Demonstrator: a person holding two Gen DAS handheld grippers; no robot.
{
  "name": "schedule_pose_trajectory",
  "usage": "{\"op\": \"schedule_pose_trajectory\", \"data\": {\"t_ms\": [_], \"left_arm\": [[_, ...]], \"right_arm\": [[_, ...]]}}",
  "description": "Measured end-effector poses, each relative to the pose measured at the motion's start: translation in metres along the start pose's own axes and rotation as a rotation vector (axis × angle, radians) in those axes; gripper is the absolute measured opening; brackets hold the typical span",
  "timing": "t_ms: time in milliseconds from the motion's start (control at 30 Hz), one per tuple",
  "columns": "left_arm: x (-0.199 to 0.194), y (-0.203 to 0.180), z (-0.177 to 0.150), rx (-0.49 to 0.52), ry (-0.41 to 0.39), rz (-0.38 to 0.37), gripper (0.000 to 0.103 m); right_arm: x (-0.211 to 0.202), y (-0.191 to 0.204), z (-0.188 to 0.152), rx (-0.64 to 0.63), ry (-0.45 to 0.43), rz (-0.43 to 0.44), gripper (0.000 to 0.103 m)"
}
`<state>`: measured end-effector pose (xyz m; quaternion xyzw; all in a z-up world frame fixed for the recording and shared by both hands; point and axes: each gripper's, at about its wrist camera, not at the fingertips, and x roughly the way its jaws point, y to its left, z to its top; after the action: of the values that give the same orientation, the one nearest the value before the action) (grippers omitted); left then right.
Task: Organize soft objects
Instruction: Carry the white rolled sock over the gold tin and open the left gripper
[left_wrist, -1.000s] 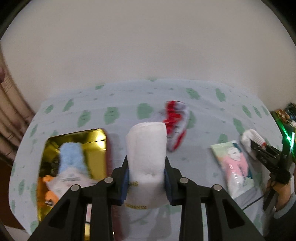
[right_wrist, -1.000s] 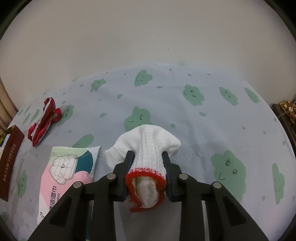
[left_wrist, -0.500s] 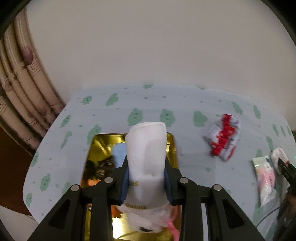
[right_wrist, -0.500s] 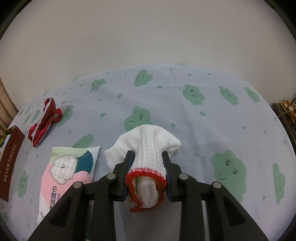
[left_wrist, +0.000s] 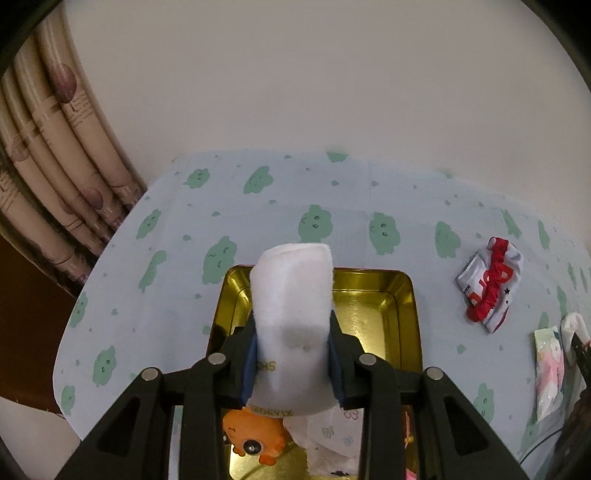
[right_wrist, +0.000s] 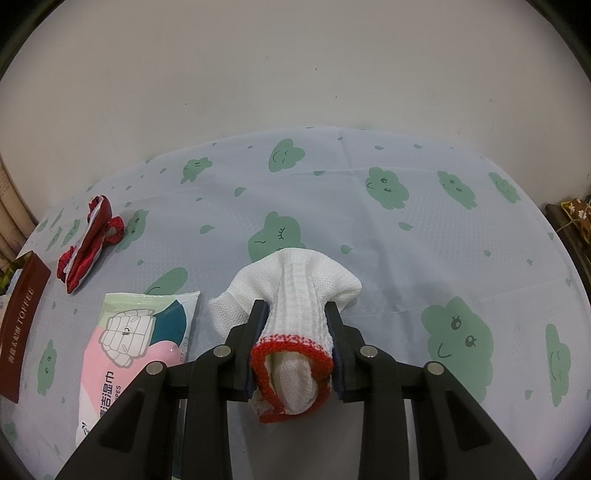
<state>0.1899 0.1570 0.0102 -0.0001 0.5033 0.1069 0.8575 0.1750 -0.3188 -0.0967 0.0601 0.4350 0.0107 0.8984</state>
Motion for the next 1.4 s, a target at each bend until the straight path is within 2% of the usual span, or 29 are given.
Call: {"op": "schedule_pose_trajectory", "data": {"t_ms": [233,333,467,667,900,1033,1133,1400], "left_arm": [[0.017,-0.003,-0.001,0.012,0.045,0.022,0.038],[0.024,0.002,-0.003,-0.005,0.079,0.025,0.048],[0.026,0.008,-0.005,-0.019,0.088,0.01,0.052],[0.016,0.01,-0.007,0.01,0.061,0.008,0.055],[-0.008,0.027,-0.018,-0.054,0.003,-0.015,0.055],[-0.021,0.034,-0.033,-0.064,-0.034,0.018,0.055],[-0.027,0.036,-0.043,-0.046,-0.061,0.057,0.055],[-0.028,0.046,-0.065,-0.036,-0.098,0.1,0.055]], "right_arm": [[0.0,0.0,0.0,0.002,0.0,0.002,0.028],[0.0,0.0,0.0,0.002,0.0,0.002,0.028],[0.0,-0.001,0.0,0.002,0.0,0.002,0.029],[0.0,0.0,0.0,0.001,0.0,0.001,0.029],[-0.001,0.0,-0.001,-0.001,-0.007,0.001,0.027],[-0.004,0.003,-0.001,-0.015,-0.02,-0.003,0.021],[-0.006,0.006,0.001,-0.019,-0.019,-0.014,0.021],[-0.028,0.025,0.014,-0.035,-0.042,-0.04,0.02]]}}
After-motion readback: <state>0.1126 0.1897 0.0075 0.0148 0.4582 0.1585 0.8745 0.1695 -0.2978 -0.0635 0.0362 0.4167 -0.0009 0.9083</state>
